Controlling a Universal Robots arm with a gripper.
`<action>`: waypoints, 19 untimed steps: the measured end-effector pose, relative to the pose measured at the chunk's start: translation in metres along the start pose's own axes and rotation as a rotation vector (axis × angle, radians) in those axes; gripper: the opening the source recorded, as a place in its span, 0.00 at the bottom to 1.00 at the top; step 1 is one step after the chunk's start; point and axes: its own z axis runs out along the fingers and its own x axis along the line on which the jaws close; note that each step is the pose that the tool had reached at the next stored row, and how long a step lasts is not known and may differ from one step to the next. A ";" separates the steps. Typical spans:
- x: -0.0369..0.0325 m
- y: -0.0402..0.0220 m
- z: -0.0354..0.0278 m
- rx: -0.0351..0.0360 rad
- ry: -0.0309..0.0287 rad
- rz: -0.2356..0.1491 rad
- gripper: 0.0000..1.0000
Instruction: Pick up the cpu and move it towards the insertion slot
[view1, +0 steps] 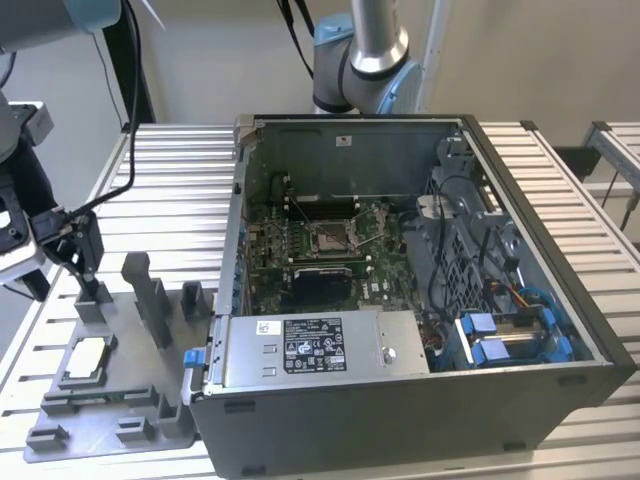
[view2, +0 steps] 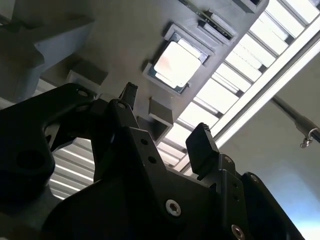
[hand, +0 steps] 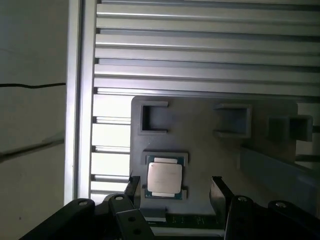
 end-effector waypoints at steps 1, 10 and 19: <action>0.0000 0.0000 0.0007 0.0000 0.0001 0.000 1.00; 0.0000 -0.0003 0.0074 0.0000 0.0000 0.000 1.00; 0.0002 -0.0007 0.0146 0.0000 0.0001 0.000 1.00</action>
